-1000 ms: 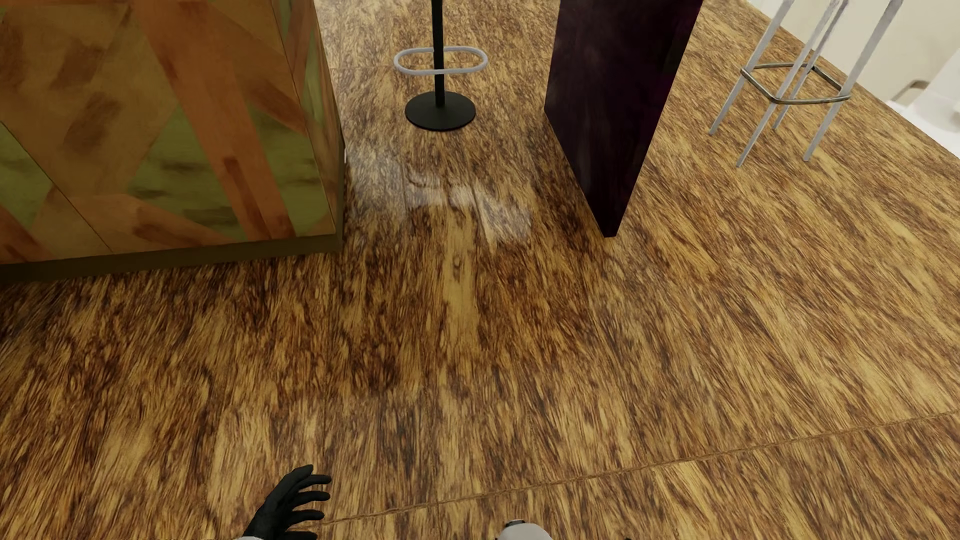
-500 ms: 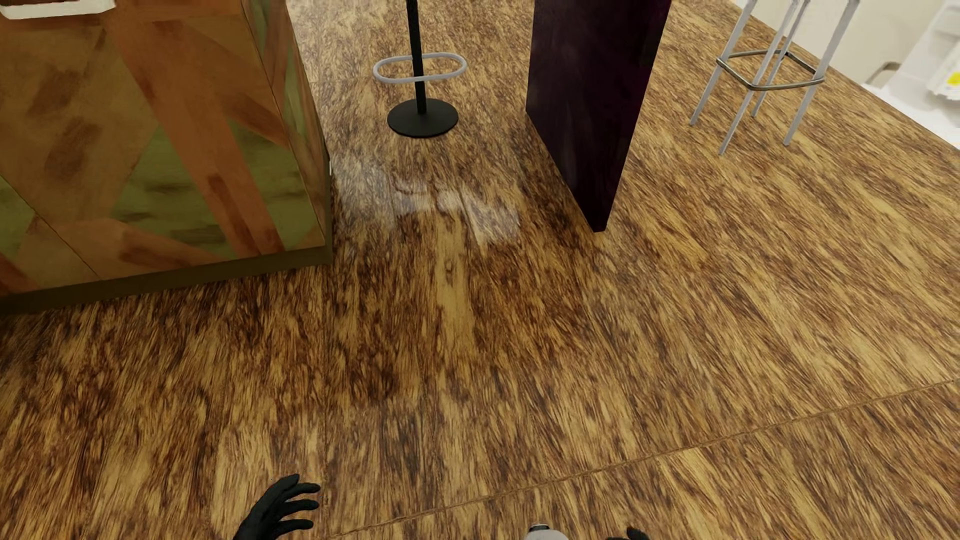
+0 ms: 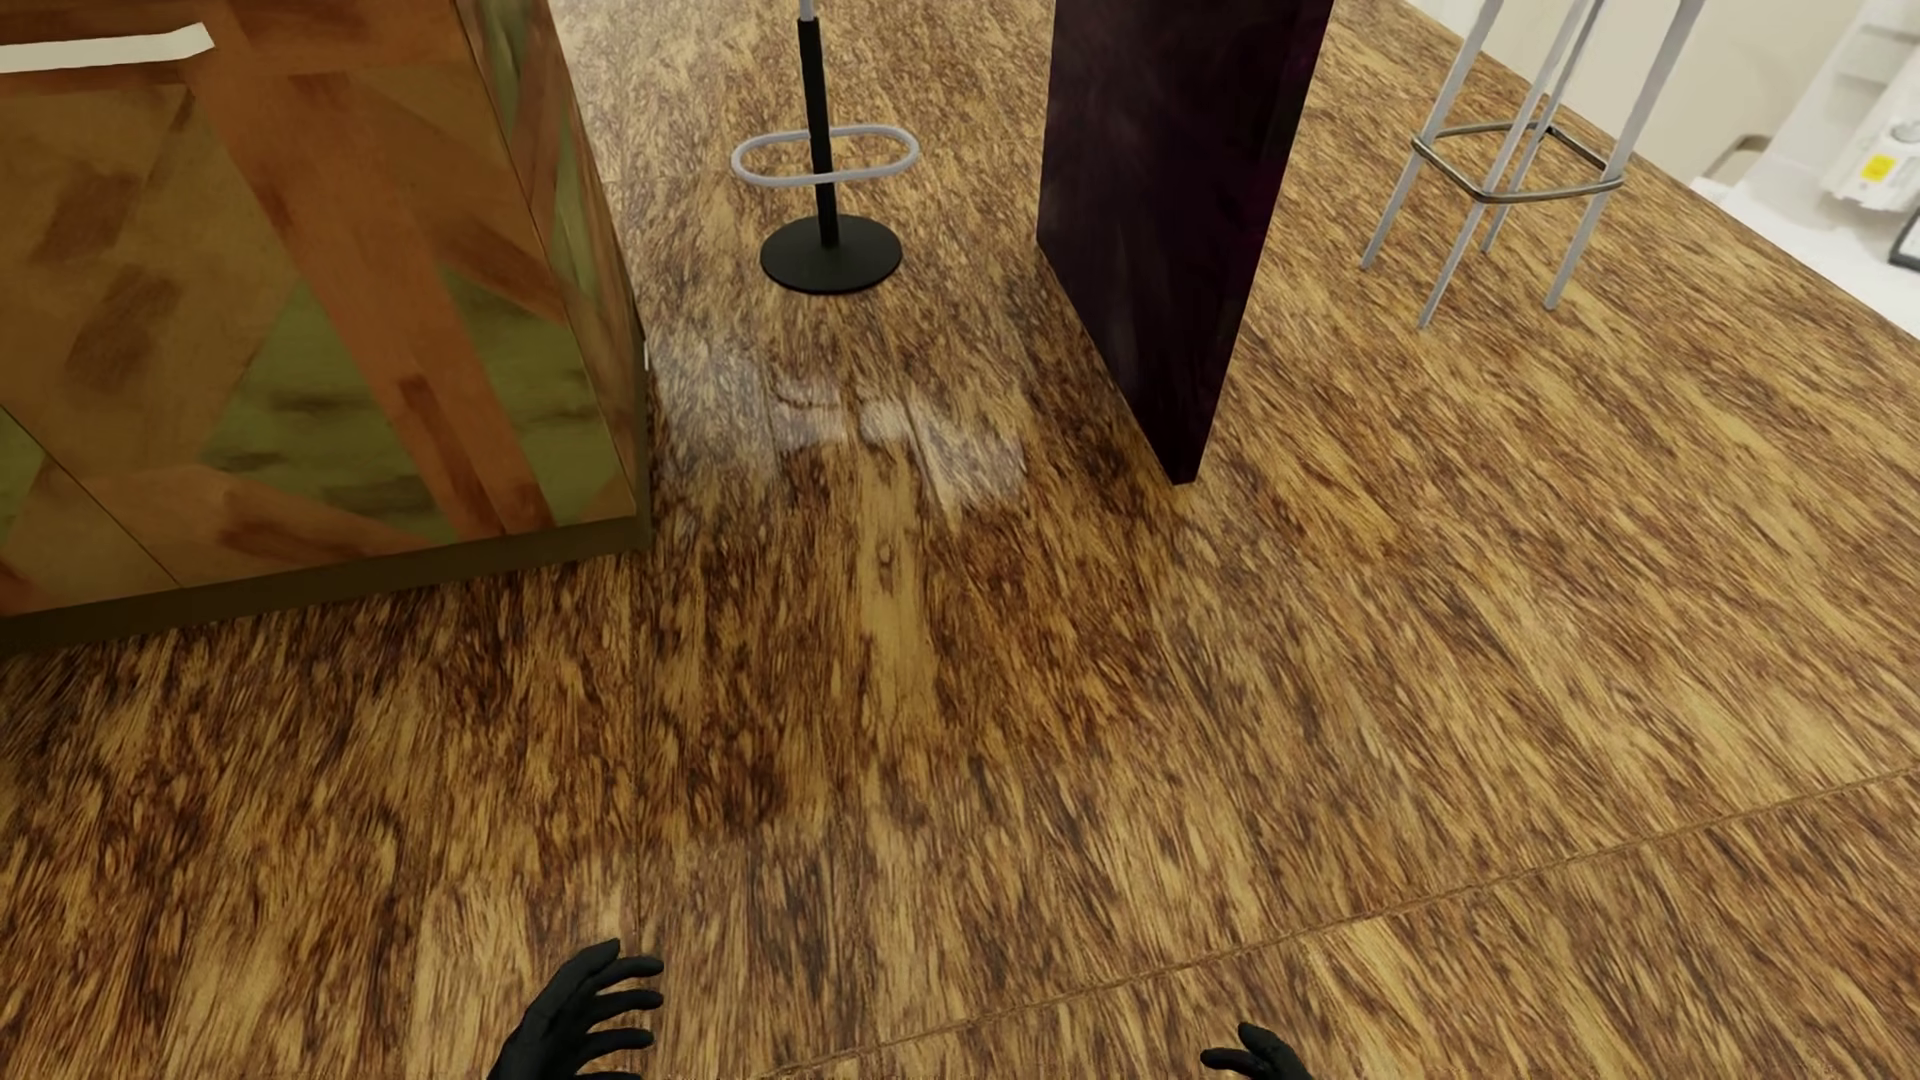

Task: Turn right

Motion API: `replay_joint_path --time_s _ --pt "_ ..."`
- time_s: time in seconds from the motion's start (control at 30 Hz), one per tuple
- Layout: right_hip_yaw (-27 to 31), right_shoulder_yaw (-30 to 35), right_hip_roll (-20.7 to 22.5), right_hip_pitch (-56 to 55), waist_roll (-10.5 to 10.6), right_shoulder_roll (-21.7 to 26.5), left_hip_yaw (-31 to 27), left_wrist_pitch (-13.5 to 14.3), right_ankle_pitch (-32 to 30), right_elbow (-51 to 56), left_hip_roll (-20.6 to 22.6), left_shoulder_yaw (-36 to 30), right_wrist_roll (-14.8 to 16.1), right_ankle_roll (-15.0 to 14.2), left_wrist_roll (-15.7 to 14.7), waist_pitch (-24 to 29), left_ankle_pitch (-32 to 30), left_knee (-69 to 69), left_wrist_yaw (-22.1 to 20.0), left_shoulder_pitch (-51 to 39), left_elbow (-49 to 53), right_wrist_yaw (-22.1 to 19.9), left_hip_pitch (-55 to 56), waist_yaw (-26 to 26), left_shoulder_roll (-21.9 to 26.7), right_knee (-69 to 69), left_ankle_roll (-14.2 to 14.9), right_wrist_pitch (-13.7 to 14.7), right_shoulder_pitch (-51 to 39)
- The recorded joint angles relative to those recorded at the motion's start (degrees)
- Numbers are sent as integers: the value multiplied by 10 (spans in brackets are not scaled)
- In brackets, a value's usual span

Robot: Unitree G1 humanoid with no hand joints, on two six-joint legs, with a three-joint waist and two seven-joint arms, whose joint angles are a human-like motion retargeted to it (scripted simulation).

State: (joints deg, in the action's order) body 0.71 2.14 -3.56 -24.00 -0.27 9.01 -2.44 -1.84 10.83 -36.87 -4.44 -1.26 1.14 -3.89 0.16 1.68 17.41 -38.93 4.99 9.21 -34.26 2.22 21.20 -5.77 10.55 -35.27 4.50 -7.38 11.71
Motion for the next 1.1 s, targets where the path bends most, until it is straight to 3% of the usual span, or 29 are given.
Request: replay_joint_path --time_s 0.07,0.17,0.23,0.27,0.37,0.53,0.63,0.73,0.8,0.83,0.9,0.97,1.0,1.1 --pt "2 0 -2 5 4 0 2 -13 1 -7 2 -14 -18 -2 2 8 1 4 1 -15 5 -5 -6 4 -16 2 -2 11 -13" --pt "-1 11 -6 -2 2 -5 -1 7 8 8 5 -7 -14 -1 -7 6 1 6 -12 -21 5 -9 -2 8 0 -4 -1 18 -10" --pt "0 8 -5 1 6 9 0 18 9 8 5 -13 -12 -2 3 12 4 3 -32 -14 9 -5 -3 11 -6 -5 -2 33 -7" --pt "3 5 -5 -1 2 -6 4 22 9 12 5 -12 -13 -1 10 12 2 8 -40 -5 5 -7 -6 5 -5 -4 -1 39 -3" --pt "4 7 1 4 -1 2 6 17 1 8 -2 -6 -13 2 13 15 -2 15 -53 -4 0 1 -11 0 3 5 2 26 -11" --pt "3 6 3 3 -1 -9 3 3 -1 5 -2 -23 6 2 -13 -1 -3 13 -20 -14 6 -3 -7 12 -3 6 2 4 11" --pt "0 6 2 -3 -1 -1 1 -9 -3 9 -2 -9 14 2 -2 -11 -4 9 11 7 12 -2 0 20 11 6 2 13 1" --pt "9 9 5 3 4 8 10 -11 -11 5 -4 2 -7 0 22 -7 -8 18 6 -3 2 -9 -7 -1 13 20 0 13 -6" --pt "10 -4 5 -2 3 -7 10 8 -1 1 -3 1 -14 8 33 -6 -3 11 -5 -22 4 -15 -5 -1 11 9 -1 11 15" --pt "12 13 1 -4 -1 -7 12 23 -2 0 0 -2 -17 -2 35 -2 2 3 -10 -23 9 -13 -5 -8 3 0 -2 3 11" --pt "11 9 -3 -5 -2 5 11 42 4 -3 4 -9 -15 -4 26 0 6 -2 -12 -18 -2 7 -5 -11 -2 -8 -4 -12 2" --pt "13 4 -2 -11 -2 -14 12 31 7 -1 2 -16 -17 -4 12 0 11 -9 -15 -12 12 10 0 6 7 -13 -4 -14 4" --pt "12 9 1 -2 6 -10 12 19 3 -1 0 -9 -11 -6 10 7 13 -11 -15 -6 8 12 -3 6 6 -4 -6 -5 2" --pt "8 19 -5 7 6 -4 8 -18 1 0 6 -2 2 -11 3 10 12 -10 -16 0 -3 8 -5 4 8 4 -11 25 1"
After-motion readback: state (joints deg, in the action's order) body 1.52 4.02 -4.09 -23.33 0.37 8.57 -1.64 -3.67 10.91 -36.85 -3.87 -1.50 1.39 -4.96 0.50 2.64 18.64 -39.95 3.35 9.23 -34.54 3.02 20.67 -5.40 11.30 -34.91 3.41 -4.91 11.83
